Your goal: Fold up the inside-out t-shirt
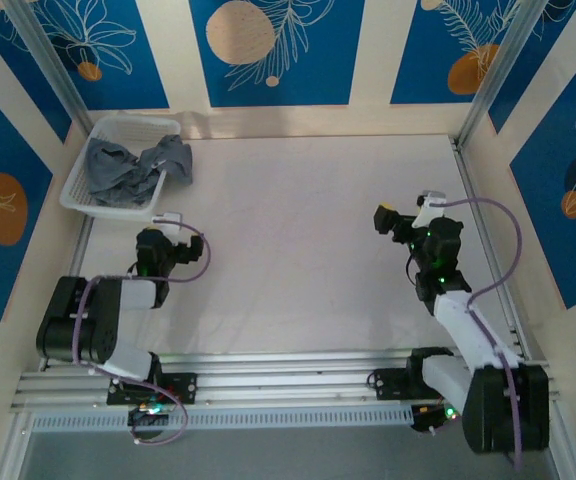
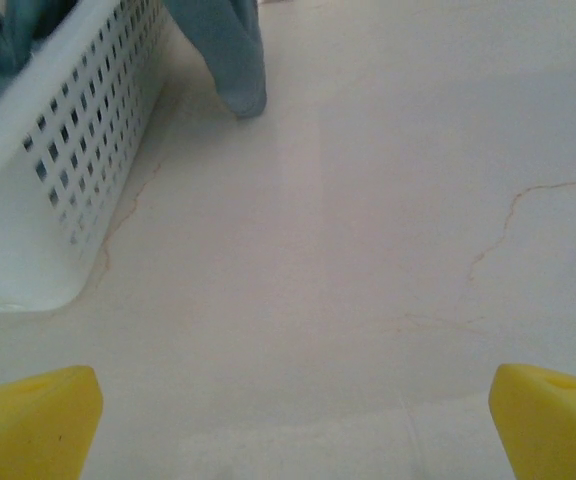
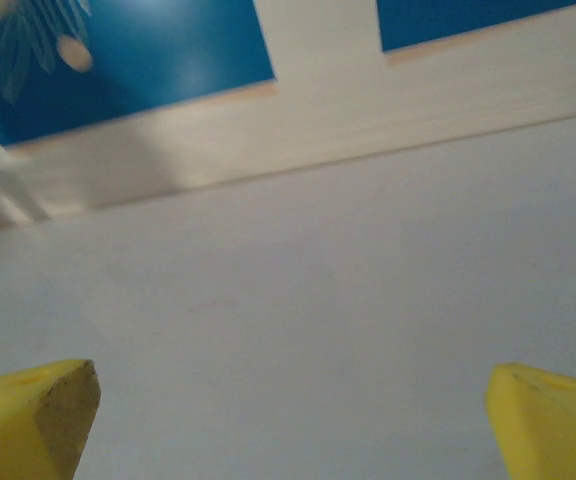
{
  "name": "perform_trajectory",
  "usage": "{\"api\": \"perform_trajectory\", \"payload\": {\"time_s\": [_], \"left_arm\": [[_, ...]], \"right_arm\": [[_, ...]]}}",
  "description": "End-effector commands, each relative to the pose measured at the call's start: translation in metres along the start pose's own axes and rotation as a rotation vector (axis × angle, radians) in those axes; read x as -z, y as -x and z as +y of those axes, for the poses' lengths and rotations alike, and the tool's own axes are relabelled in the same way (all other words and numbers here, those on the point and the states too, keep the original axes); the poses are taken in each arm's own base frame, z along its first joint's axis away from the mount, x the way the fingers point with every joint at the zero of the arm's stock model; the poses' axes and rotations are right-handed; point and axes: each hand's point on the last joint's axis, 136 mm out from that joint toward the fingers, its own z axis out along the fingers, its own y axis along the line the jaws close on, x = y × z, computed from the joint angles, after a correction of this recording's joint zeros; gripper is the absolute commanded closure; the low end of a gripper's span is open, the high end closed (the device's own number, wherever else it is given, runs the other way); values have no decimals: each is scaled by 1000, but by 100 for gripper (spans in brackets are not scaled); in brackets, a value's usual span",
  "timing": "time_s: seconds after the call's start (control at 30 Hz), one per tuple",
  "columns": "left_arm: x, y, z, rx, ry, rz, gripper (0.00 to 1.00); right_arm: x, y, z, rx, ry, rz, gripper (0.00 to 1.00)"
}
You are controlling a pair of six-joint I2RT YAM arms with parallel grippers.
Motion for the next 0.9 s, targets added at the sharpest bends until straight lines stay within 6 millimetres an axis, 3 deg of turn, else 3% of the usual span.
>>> {"api": "perform_trajectory", "payload": {"time_s": [0.0,0.17,0.23,0.3,0.4,0.57,0.73,0.87], "left_arm": [[23,50,-3,-21,34,-29,1],[58,129,17,304,78,-14,1],[58,151,30,385,108,17,1],[52,169,55,476,164,39,1],[32,174,97,608,259,88,1],[-34,165,123,701,219,206,1],[-92,131,148,804,217,342,1],[-119,103,168,780,267,418,1]], "right_arm": [[21,-18,50,-162,144,201,1],[42,-54,137,-158,367,492,1],[48,-66,163,-170,440,617,1],[50,-75,180,-162,477,723,1],[48,-84,188,-139,469,794,1],[45,-88,185,-127,451,801,1],[50,-89,179,-126,438,806,1],[56,-87,174,-121,429,786,1]]}}
